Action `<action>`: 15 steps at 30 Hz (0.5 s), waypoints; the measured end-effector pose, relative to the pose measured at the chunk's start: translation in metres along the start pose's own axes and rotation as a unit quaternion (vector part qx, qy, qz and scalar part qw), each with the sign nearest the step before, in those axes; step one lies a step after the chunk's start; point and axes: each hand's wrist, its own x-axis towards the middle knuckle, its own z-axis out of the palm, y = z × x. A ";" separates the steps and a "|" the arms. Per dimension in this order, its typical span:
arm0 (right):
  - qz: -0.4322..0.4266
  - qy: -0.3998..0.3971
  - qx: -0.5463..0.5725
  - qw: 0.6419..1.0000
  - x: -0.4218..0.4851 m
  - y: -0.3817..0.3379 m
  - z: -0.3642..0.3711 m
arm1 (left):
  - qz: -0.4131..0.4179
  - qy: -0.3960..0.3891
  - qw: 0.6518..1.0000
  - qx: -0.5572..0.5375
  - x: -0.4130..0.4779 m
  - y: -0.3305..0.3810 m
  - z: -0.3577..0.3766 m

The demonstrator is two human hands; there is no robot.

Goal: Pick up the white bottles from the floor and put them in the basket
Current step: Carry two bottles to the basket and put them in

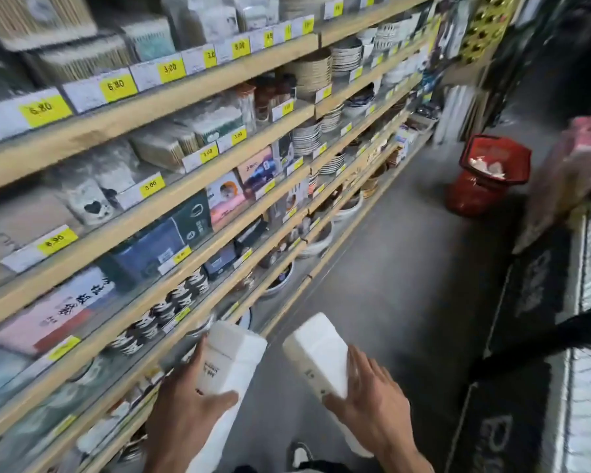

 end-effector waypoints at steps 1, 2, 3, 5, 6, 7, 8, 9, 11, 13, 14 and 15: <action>0.010 0.009 0.003 1.000 0.001 0.002 -0.006 | 0.004 -0.005 1.000 -0.007 0.006 0.011 0.003; 0.025 0.018 0.009 0.999 0.003 0.003 -0.012 | 0.010 -0.016 1.000 -0.008 0.011 0.021 0.006; 0.044 0.026 0.021 0.998 0.003 0.003 -0.017 | 0.017 -0.029 0.999 -0.012 0.016 0.031 0.009; 0.083 0.042 0.060 0.994 0.006 0.004 -0.023 | 0.039 -0.047 0.998 -0.021 0.026 0.049 0.011; 0.102 0.052 0.078 0.990 0.009 0.004 -0.026 | 0.047 -0.055 0.997 -0.019 0.034 0.056 0.012; 0.118 0.066 0.092 0.987 0.014 0.004 -0.031 | 0.053 -0.061 0.997 -0.020 0.042 0.065 0.011; 0.129 0.082 0.099 0.983 0.019 0.003 -0.036 | 0.062 -0.067 0.996 -0.023 0.051 0.074 0.010; 0.137 0.092 0.098 0.981 0.026 0.003 -0.040 | 0.071 -0.073 0.994 -0.029 0.061 0.084 0.010; 0.147 0.107 0.075 0.980 0.041 0.003 -0.050 | 0.099 -0.088 0.990 -0.040 0.082 0.103 0.009; 0.160 0.126 0.062 0.977 0.055 0.001 -0.063 | 0.125 -0.104 0.986 -0.043 0.099 0.120 0.009; 0.161 0.142 0.060 0.975 0.062 -0.001 -0.068 | 0.133 -0.107 0.984 -0.048 0.107 0.129 0.009; 0.164 0.152 0.055 0.973 0.070 -0.002 -0.074 | 0.139 -0.114 0.982 -0.054 0.116 0.137 0.009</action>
